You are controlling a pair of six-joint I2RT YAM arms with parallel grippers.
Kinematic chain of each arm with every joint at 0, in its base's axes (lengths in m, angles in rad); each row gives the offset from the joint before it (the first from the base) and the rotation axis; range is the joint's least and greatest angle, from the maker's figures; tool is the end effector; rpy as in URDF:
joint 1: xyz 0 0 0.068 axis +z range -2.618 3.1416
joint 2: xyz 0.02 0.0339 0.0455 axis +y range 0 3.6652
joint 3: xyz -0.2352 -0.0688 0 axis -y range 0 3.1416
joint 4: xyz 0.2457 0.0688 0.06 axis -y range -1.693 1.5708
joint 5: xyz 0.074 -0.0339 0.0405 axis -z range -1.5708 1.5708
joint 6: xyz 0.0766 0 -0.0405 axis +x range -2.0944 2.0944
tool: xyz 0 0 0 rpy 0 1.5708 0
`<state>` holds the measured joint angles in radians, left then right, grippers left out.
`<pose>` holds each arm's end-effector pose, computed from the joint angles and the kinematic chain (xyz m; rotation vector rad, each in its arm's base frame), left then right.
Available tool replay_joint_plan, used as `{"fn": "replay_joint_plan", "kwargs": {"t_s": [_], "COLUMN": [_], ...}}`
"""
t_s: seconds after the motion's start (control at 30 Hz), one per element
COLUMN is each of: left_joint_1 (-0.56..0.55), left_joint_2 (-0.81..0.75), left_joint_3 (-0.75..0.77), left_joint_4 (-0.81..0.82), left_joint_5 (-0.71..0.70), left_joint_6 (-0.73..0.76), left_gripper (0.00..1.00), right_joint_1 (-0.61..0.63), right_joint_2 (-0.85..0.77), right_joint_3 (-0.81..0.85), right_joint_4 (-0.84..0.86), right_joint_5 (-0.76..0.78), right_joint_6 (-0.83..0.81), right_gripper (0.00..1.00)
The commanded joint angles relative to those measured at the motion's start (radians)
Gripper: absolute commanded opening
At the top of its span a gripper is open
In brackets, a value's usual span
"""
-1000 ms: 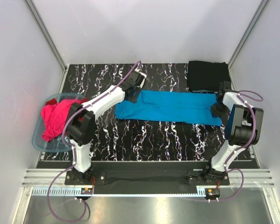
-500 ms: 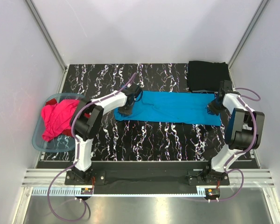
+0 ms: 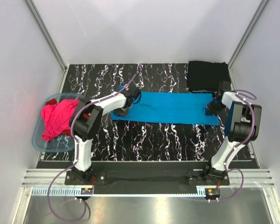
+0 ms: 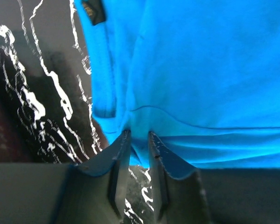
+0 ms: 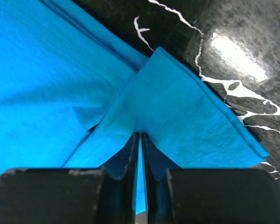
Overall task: Fold and stack the t-shirts
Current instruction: Fold the tshirt
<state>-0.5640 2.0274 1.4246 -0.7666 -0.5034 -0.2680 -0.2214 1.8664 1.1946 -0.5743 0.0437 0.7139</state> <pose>0.3479 -0.1764 0.0965 0.3299 2.6901 0.5267 0.3565 -0.0837 0.0899 1.2783 2.5088 0.0527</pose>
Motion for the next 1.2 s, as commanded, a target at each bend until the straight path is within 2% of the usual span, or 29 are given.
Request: {"fn": "replay_joint_plan", "kwargs": {"t_s": [0.0, 0.1, 0.2, 0.3, 0.37, 0.47, 0.67, 0.83, 1.17], "left_joint_1": [0.01, 0.01, 0.012, 0.013, 0.012, 0.022, 0.056, 0.058, 0.056], "left_joint_2": [-0.108, -0.134, -0.124, -0.066, -0.006, 0.071, 0.169, 0.243, 0.246], "left_joint_3": [0.066, 0.166, 0.27, 0.387, 0.44, 0.511, 0.51, 0.534, 0.543], "left_joint_4": [-0.066, -0.1, -0.111, -0.096, -0.076, -0.066, -0.054, -0.01, 0.032], "left_joint_5": [-0.046, -0.015, 0.092, 0.311, 0.359, 0.338, 0.338, 0.442, 0.465], "left_joint_6": [-0.03, -0.04, -0.046, -0.053, -0.079, -0.137, -0.206, -0.198, -0.2], "left_gripper": [0.3, 0.35, 0.38, 0.38, 0.36, 0.27, 0.0, 0.0, 0.0], "right_joint_1": [-0.007, -0.007, -0.007, -0.007, -0.007, -0.006, -0.004, 0.016, 0.022], "right_joint_2": [-0.038, -0.088, -0.139, -0.185, -0.2, -0.234, -0.346, -0.398, -0.397], "right_joint_3": [-0.047, -0.05, -0.05, -0.05, -0.047, -0.046, -0.049, -0.043, -0.032], "right_joint_4": [-0.058, -0.061, -0.065, -0.07, -0.071, -0.062, -0.019, 0.004, 0.019], "right_joint_5": [0.085, 0.058, 0.018, -0.002, -0.007, -0.016, -0.128, -0.168, -0.179], "right_joint_6": [-0.036, -0.034, -0.027, -0.024, -0.027, -0.03, -0.028, -0.036, -0.041], "right_gripper": [0.13, 0.14, 0.14, 0.15, 0.15, 0.15, 0.17, 0.18, 0.18]}}
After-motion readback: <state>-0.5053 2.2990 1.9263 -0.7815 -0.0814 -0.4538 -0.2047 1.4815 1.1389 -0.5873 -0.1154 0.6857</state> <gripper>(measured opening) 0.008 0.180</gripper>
